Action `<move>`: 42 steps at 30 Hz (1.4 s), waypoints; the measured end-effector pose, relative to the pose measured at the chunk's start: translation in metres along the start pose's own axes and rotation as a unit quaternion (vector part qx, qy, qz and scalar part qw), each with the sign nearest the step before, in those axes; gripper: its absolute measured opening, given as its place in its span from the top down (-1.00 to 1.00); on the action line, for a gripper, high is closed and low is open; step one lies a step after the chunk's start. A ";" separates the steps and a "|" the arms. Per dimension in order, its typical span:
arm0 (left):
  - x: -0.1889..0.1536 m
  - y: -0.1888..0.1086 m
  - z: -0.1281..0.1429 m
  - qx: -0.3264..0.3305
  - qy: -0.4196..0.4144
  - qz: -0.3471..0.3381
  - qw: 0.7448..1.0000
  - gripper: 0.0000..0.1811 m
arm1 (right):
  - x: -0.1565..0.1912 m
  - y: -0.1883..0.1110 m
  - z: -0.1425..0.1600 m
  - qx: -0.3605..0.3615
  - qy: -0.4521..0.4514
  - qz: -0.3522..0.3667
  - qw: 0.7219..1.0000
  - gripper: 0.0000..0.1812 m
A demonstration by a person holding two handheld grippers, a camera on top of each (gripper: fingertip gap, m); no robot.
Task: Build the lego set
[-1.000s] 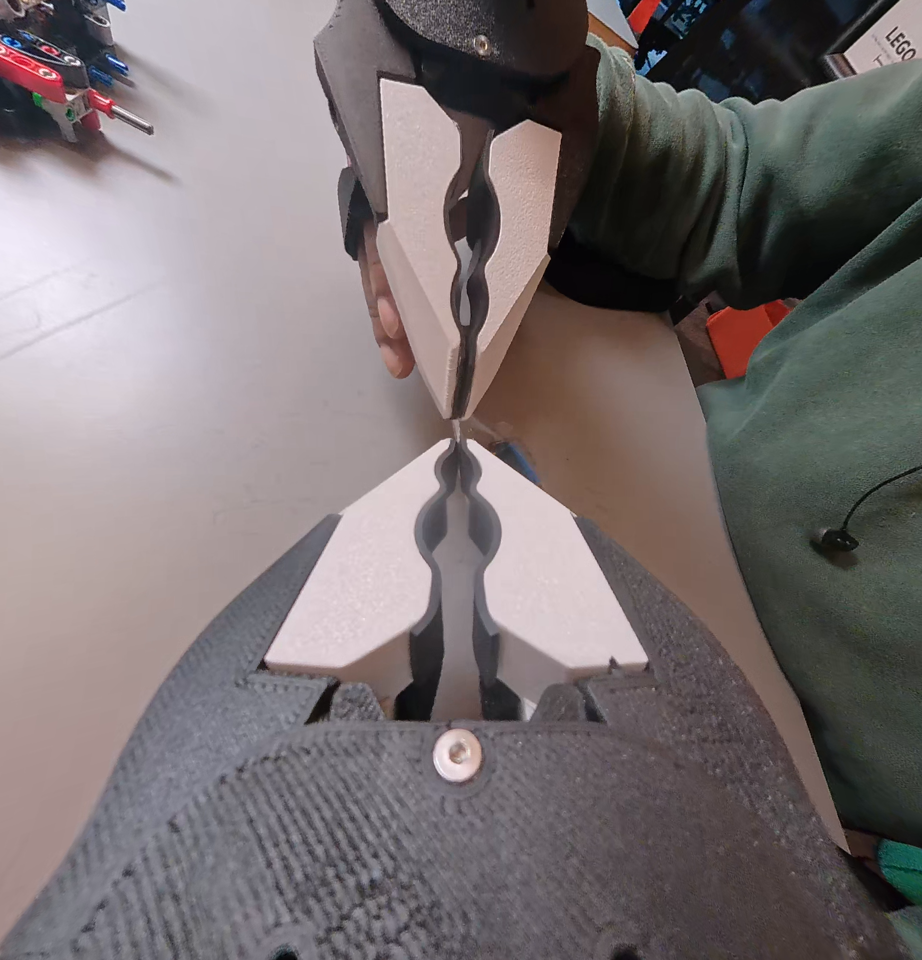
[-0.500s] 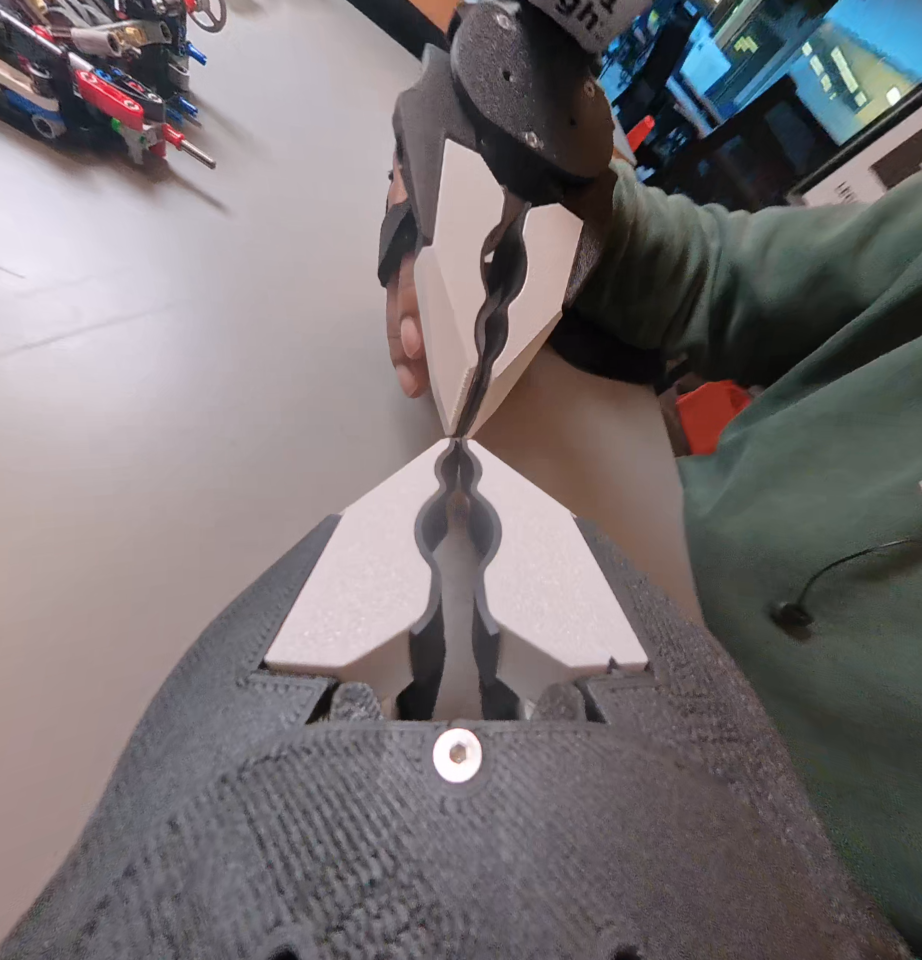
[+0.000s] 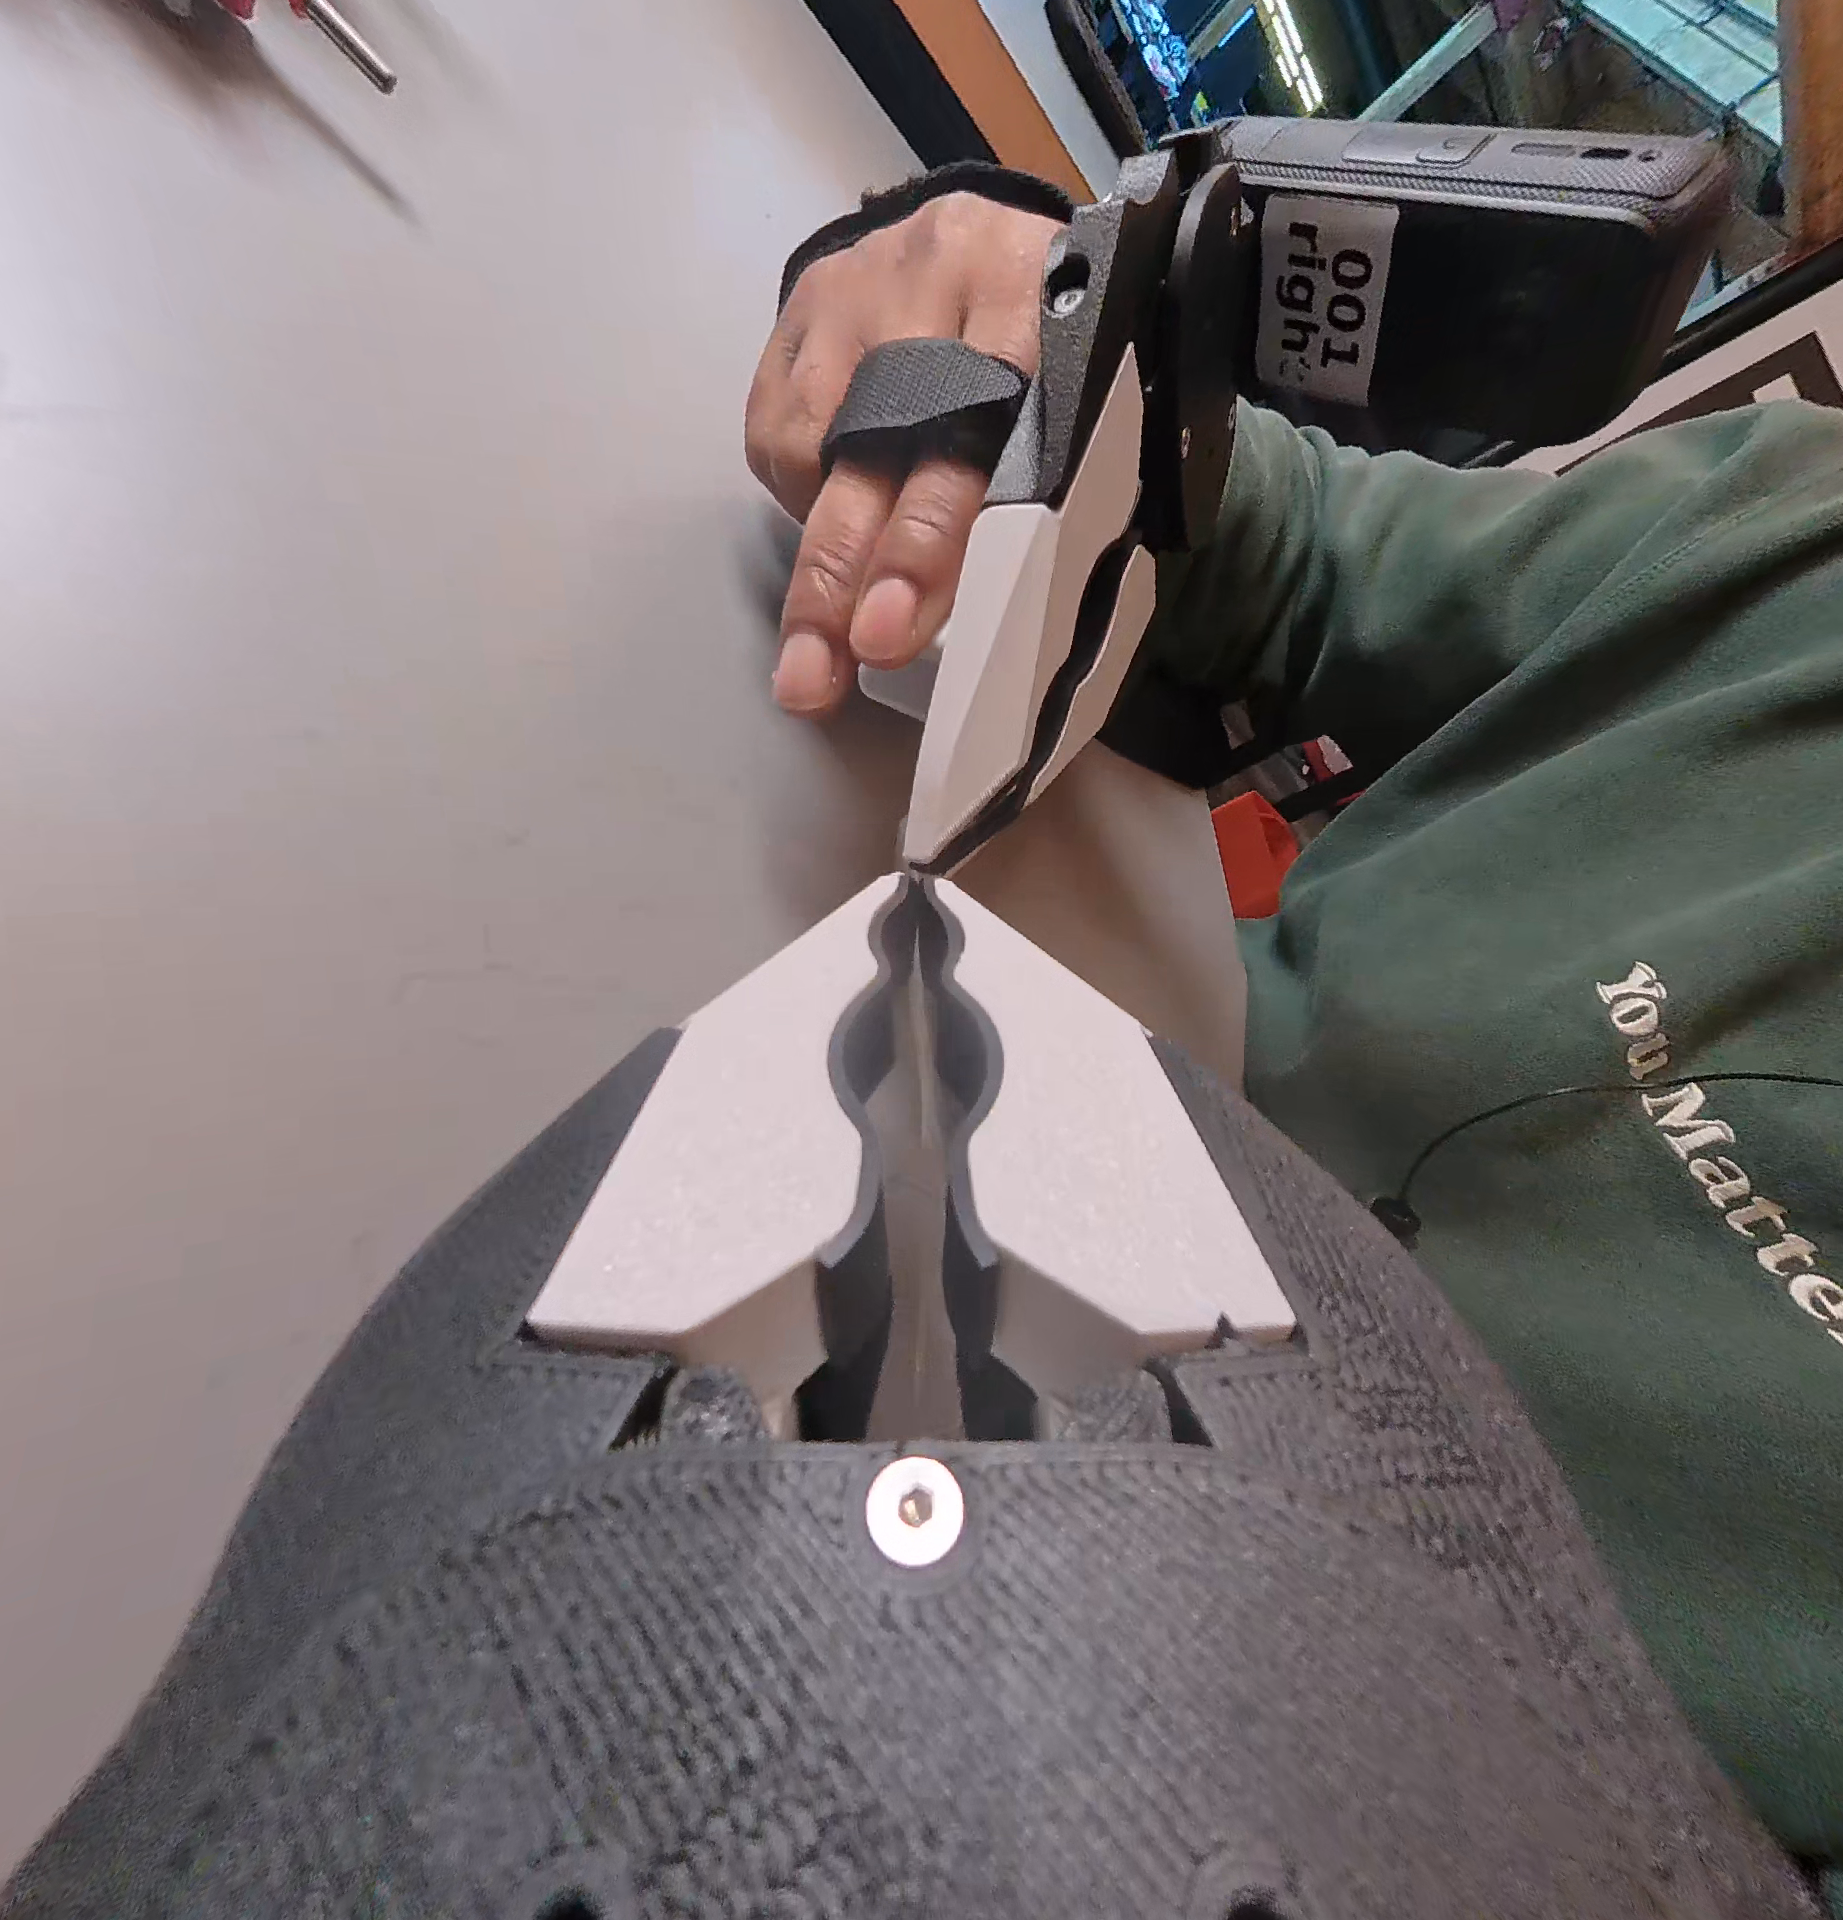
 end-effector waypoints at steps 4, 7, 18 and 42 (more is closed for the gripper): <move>-0.003 0.001 0.000 0.003 0.026 -0.005 1.000 1.00 | 0.000 -0.001 -0.001 -0.013 0.083 -0.021 0.996 1.00; -0.010 0.000 0.000 0.009 0.052 -0.004 0.999 1.00 | 0.001 -0.006 -0.006 -0.029 0.141 -0.040 0.989 1.00; -0.021 0.000 0.001 0.020 0.080 -0.001 0.997 1.00 | 0.006 -0.013 -0.009 -0.043 0.211 -0.091 0.972 1.00; -0.033 0.002 -0.010 0.017 0.176 -0.066 0.982 1.00 | 0.001 -0.016 -0.021 -0.056 0.330 -0.097 0.937 1.00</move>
Point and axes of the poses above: each gripper's, where its closed fingertips meet, y out along the fingers, z out of its underside, x = y × z across the jaws, the point moved 2 cm from there along -y, back along the fingers, and after that the axes turned 2 degrees about y, right-handed, at the moved point
